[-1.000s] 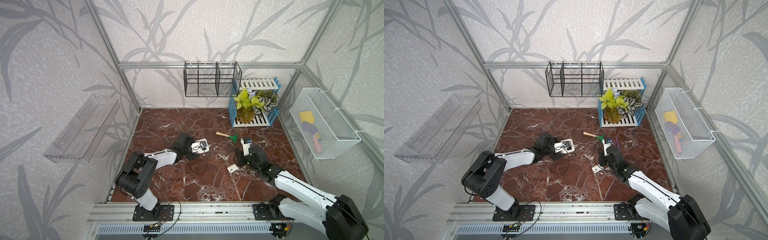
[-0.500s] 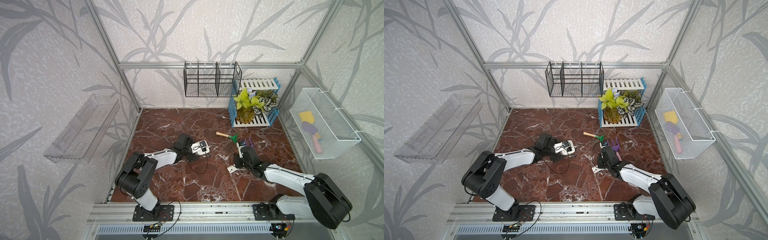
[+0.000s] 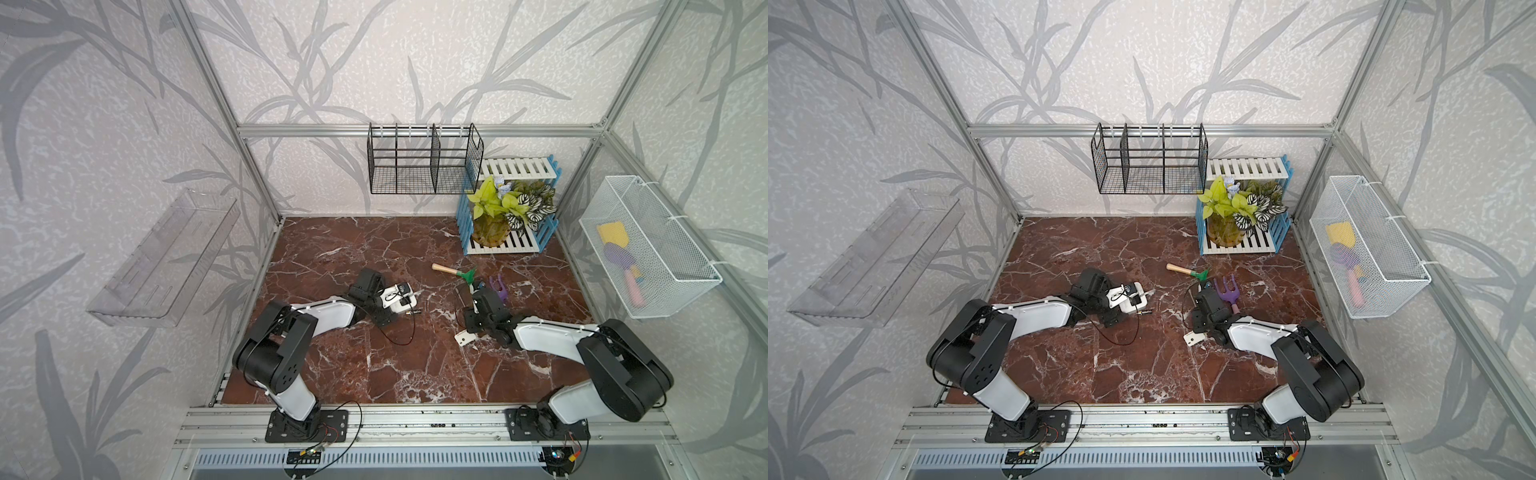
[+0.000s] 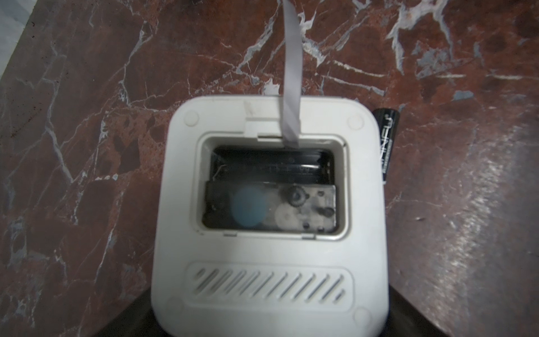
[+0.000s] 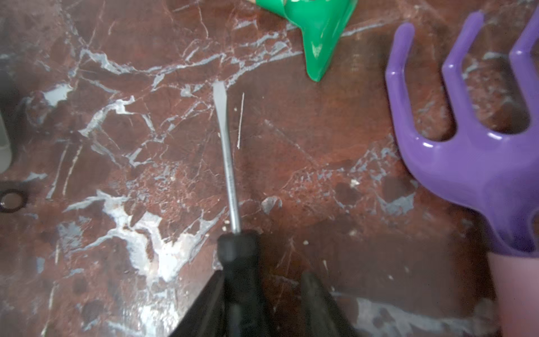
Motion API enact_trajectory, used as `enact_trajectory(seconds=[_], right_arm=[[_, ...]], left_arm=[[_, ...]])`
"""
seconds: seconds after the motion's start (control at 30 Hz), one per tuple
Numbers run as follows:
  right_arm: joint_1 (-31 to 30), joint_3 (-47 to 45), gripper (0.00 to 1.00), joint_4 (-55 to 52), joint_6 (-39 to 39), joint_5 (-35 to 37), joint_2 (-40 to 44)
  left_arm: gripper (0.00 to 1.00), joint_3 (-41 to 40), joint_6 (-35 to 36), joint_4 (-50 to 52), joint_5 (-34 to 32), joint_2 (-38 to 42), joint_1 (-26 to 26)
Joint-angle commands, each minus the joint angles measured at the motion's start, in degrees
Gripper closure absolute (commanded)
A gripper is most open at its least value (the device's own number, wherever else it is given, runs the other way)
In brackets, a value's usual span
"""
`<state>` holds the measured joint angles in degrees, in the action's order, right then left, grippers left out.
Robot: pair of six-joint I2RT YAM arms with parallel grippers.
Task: Remove the battery from the alarm
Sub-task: Place the alarm at the center of the board, then pick up the cover from the center of the board.
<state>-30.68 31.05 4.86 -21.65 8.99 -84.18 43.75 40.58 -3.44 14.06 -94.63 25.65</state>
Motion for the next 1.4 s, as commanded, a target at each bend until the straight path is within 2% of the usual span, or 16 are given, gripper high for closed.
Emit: enact_trajectory(seconds=[0.0, 0.2, 0.33, 0.43, 0.5, 0.6, 0.7, 0.8, 0.83, 0.9, 1.1, 1.37], right_arm=[[0.27, 0.52, 0.48, -3.33, -0.68, 0.53, 4.27], [0.27, 1.32, 0.36, -14.51, -2.21, -0.67, 18.57], [0.92, -0.26, 0.35, -23.79, -12.34, -7.74, 32.39], [1.13, -4.45, 0.39, -26.97, -32.1, -16.57, 41.44], [1.14, -9.11, 0.44, -25.47, -44.7, -21.58, 44.47], [0.27, -12.55, 0.59, -23.82, -59.46, -22.05, 45.21], [-2.13, -3.56, 0.58, -38.37, -66.08, -17.2, 39.14], [-5.14, 8.87, 0.35, -55.0, -71.73, -12.92, 26.51], [-5.4, 11.77, 0.28, -57.88, -72.61, -13.07, 21.8], [-5.45, 15.41, 0.21, -57.63, -72.02, -14.48, 14.83], [-5.71, 27.53, 0.2, -57.36, -72.4, -12.06, -2.42], [-5.54, 31.18, 0.21, -55.07, -73.66, -11.4, -12.78]], left_arm=[[0.02, -1.2, -1.74, 4.11, -0.89, 1.16, -0.98], [0.0, -1.82, -5.09, 4.15, 2.19, 7.5, -3.08], [0.0, -3.07, -11.07, 2.84, 3.65, 16.55, -3.41], [0.0, -5.61, -22.72, -4.02, 5.4, 24.64, -3.28], [0.0, -9.85, -36.54, -12.58, 4.57, 29.2, -3.27], [0.0, -15.68, -54.67, -23.38, 2.69, 32.71, -3.32], [0.0, -18.28, -66.52, -25.17, 6.34, 32.8, -3.18], [0.01, -19.26, -70.46, -23.6, 10.07, 31.33, -3.24], [0.01, -19.77, -70.7, -23.5, 10.52, 31.26, -3.24], [0.01, -20.76, -70.55, -23.84, 10.37, 32.0, -3.24], [0.0, -21.49, -67.39, -19.79, 6.91, 38.33, -3.37], [0.0, -24.58, -65.19, -18.04, 2.59, 46.47, -3.41]])
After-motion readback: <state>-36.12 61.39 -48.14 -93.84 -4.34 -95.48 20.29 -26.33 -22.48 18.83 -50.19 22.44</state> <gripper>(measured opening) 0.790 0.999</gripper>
